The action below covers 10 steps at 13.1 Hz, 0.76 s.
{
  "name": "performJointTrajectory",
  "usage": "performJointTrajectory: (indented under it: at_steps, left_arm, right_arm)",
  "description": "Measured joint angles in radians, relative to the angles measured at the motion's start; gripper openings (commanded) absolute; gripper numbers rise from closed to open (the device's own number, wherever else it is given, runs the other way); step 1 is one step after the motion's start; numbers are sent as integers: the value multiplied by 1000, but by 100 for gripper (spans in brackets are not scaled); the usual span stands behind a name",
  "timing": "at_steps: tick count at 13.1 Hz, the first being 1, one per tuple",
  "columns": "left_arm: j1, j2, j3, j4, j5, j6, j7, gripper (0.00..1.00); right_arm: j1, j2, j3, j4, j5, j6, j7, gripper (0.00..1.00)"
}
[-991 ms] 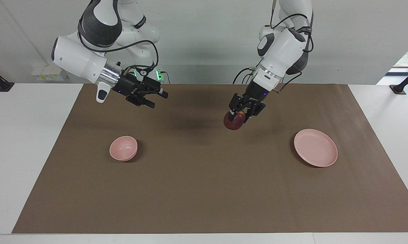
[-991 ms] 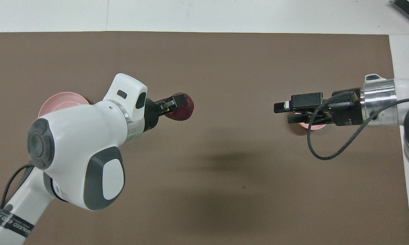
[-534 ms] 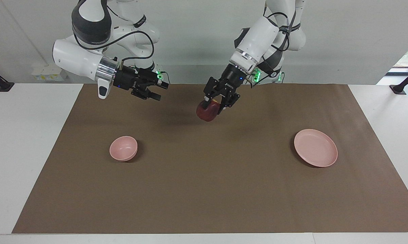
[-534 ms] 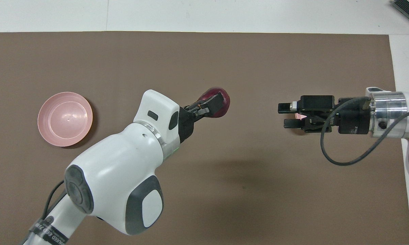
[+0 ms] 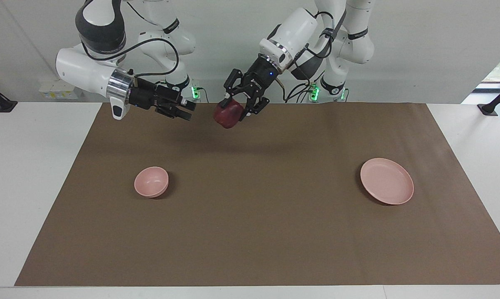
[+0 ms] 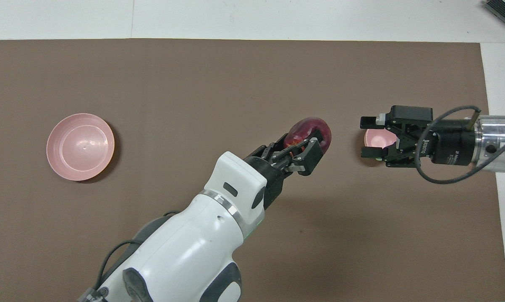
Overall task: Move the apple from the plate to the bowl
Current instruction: 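Carry the apple with the left gripper toward the right gripper, then grasp the apple with the right gripper while the left gripper releases it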
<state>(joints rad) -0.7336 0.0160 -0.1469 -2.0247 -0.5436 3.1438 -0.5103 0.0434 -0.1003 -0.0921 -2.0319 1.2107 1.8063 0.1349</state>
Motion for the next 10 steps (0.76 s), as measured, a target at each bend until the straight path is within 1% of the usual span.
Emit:
performJointTrajectory:
  at_steps: [2,4,10]
  left_arm:
    - [-15,0,0,-1,0,5,0,0]
    - [-21,0,-2,-1,0,6,0,0]
    - [-21,0,-3,-3,0,6,0,0]
  right_arm:
    - [0,1,0,9,3,0,96,100]
    - [0,7,0,25,6,0,149,100]
    - [14,23,10,40,6,0,158,100]
